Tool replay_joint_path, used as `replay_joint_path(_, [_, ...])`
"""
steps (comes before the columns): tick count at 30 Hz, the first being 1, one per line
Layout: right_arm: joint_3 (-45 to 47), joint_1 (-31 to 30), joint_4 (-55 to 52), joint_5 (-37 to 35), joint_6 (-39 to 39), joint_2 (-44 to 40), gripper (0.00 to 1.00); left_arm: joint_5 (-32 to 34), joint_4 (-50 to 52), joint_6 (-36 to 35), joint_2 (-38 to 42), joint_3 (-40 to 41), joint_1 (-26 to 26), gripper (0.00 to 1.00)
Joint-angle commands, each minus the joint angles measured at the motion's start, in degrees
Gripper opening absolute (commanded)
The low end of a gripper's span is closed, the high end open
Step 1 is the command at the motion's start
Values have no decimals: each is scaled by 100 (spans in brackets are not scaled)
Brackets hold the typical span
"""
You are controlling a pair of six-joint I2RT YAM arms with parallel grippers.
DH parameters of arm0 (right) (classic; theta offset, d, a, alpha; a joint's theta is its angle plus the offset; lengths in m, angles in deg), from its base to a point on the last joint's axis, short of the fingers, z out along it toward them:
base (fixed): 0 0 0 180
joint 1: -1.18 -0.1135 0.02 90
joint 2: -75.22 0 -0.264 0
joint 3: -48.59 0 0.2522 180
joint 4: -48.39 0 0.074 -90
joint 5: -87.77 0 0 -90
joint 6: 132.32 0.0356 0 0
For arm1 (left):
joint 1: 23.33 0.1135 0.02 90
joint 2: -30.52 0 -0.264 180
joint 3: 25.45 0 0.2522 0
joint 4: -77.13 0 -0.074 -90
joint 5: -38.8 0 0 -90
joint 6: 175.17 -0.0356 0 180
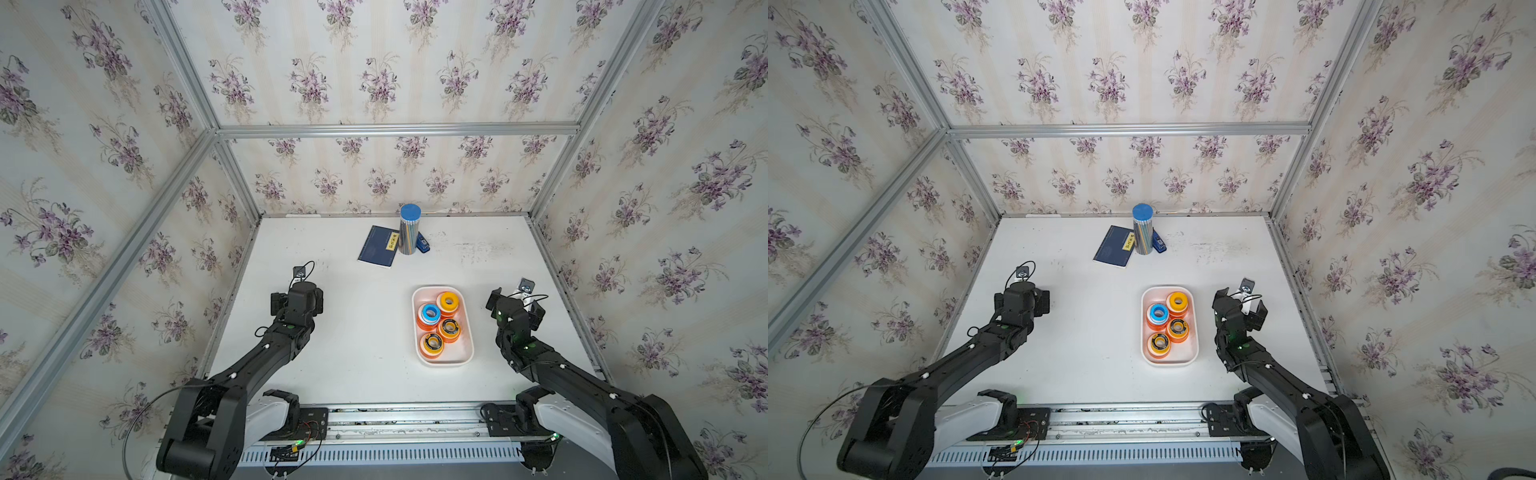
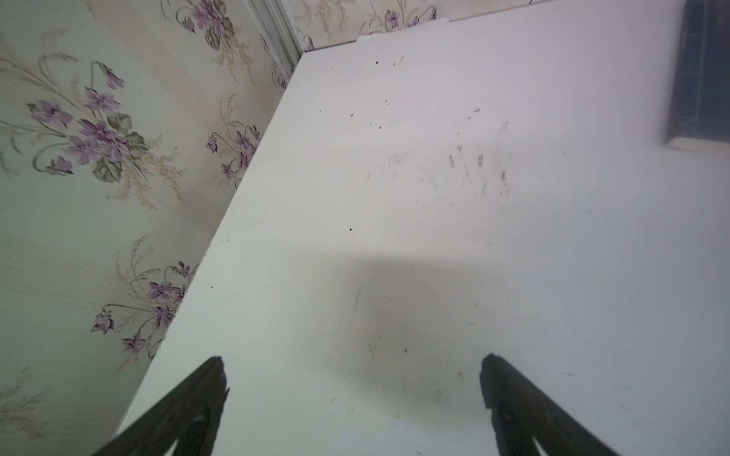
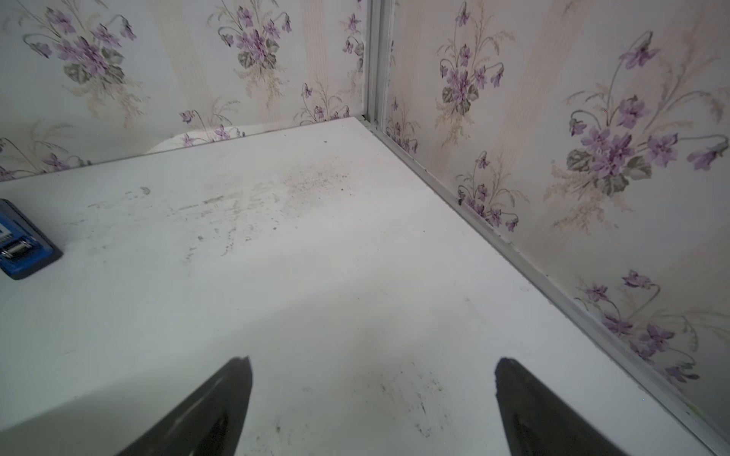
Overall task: Put the sealing tape into the storage box
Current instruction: Reset both arms
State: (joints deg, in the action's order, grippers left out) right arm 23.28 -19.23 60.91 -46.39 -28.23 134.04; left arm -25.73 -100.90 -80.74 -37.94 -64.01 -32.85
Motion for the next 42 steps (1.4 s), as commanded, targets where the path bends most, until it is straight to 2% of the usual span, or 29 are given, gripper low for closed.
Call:
replay_joint_path(1, [409, 128, 2147, 153, -432, 403, 100, -916, -1234, -272, -258, -39, 344, 100])
replay_joint_path(4, [464, 361, 3217, 297, -610, 937, 100, -1664, -1934, -348, -501, 60, 673, 100])
replay_joint_path(6, [643, 580, 4130, 705, -733, 1212, 100, -1921, -1877, -447, -683, -92, 756, 100])
replay_joint_path(7, [707, 648, 4469, 889, -815, 1331, 100, -2022, -2170, -519, -822, -19, 762, 100])
replay_joint_path(11, [576, 693, 4562, 1261, -1230, 1525, 100, -2278, -2557, -731, -1744, -249, 777, 100])
replay_joint_path(19, [511, 722, 4720, 1506, -1467, 1707, 100, -2565, -2459, -737, -1673, -225, 838, 100])
replay_joint_path(22, [362, 831, 4775, 1855, -1607, 1967, 99, -2565, -2464, -733, -1668, -216, 838, 100])
replay_joint_path(25, [984, 1118, 7746, 2457, -1739, 3451, 100, -2565, -2461, -733, -1670, -212, 833, 100])
replay_joint_path(26, [889, 1130, 7289, 2430, -1687, 3371, 100, -2564, -2469, -737, -1663, -213, 837, 100])
replay_joint_path(28, [334, 1304, 5481, 2681, -1405, 2835, 97, -2565, -2468, -733, -1664, -214, 837, 100])
replay_joint_path(29, [193, 1332, 5713, 2602, -1458, 3123, 98, -2565, -2469, -733, -1658, -210, 838, 100])
replay_joint_path(30, [17, 1348, 5297, 2578, -1394, 3109, 100, -2557, -2473, -735, -1663, -214, 838, 100])
replay_joint_path(31, [-158, 1586, 4463, 2970, -1177, 2887, 100, -2565, -2473, -733, -1653, -212, 837, 100])
replay_joint_path(32, [-75, 1747, 4809, 3327, -1110, 2954, 100, -2563, -2469, -733, -1661, -218, 837, 100])
replay_joint_path(33, [-37, 1742, 5062, 3325, -1170, 3034, 100, -2565, -2473, -735, -1655, -214, 838, 100])
replay_joint_path(34, [-69, 1742, 4695, 3334, -1125, 2907, 100, -2561, -2474, -738, -1656, -218, 838, 100])
replay_joint_path(36, [25, 1733, 5034, 3348, -1165, 2963, 100, -2565, -2475, -734, -1652, -211, 834, 100])
replay_joint_path(38, [-46, 1733, 4737, 3370, -1137, 2882, 100, -2565, -2462, -734, -1653, -212, 838, 100])
replay_joint_path(42, [-22, 1733, 4806, 3387, -1155, 2900, 100, -2565, -2472, -735, -1658, -214, 838, 100])
